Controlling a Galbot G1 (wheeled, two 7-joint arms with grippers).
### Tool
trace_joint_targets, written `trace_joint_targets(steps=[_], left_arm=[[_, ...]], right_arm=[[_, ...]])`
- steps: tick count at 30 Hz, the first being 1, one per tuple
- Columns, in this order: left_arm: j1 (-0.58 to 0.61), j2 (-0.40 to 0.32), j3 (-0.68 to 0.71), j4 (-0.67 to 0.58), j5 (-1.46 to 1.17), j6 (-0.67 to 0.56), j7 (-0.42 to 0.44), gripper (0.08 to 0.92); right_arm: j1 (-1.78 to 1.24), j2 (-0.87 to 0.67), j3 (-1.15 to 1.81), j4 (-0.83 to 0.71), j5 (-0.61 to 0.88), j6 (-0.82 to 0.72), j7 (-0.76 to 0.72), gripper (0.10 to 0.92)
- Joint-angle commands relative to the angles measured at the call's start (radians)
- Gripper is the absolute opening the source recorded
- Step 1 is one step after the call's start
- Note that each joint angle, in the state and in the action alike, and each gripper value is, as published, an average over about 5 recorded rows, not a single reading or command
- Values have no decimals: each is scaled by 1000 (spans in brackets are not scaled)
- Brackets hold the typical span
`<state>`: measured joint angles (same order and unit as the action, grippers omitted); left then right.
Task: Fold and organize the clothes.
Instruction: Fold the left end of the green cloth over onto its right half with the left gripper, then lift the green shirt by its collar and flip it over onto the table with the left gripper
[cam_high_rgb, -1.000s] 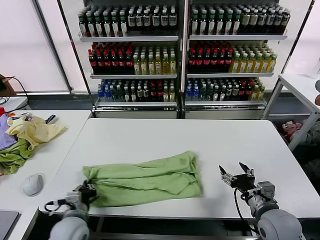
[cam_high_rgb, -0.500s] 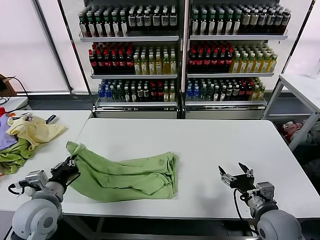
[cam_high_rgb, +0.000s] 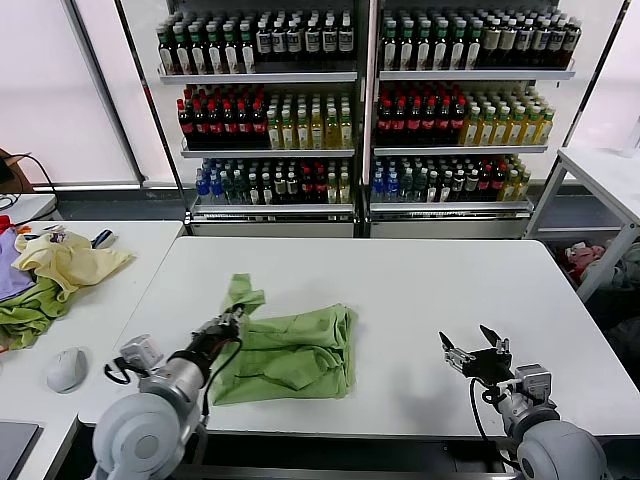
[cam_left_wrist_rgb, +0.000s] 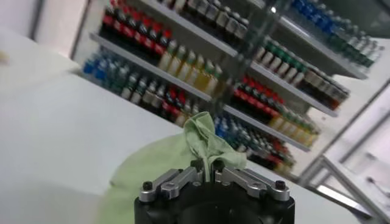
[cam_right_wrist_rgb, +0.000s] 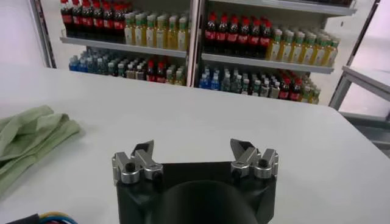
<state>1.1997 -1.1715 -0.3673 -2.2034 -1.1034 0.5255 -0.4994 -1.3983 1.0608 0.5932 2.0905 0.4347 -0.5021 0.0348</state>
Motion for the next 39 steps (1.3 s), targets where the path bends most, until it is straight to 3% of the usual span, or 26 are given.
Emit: trace_joint_targets(steps=[1,12,18,26,30,36,39], left_arm=[[-138,-127,279,114,52,2,-26,138],[-224,-132,359,220,104,22,30,150],[-213,-115,336,174,-16,23,88,297],[-126,-60,222,111,-82,-1,100,530],[-49,-15,148,107,65,-49,99,643],[49,35,74,215,403,-106,88,790],[81,39,71,260,524,-132,76,818]], right_arm=[[7,2,-3,-10,0,1,-1,823],[37,0,-15,-40,2,4,-3,823],[53,-6,-20,-55,5,4,-4,823],[65,-8,-28,-72,7,10,-7,823],[70,-4,-34,-77,5,13,-8,823],[72,2,-41,-81,1,16,-9,823],[74,4,-44,-82,-1,17,-9,823]])
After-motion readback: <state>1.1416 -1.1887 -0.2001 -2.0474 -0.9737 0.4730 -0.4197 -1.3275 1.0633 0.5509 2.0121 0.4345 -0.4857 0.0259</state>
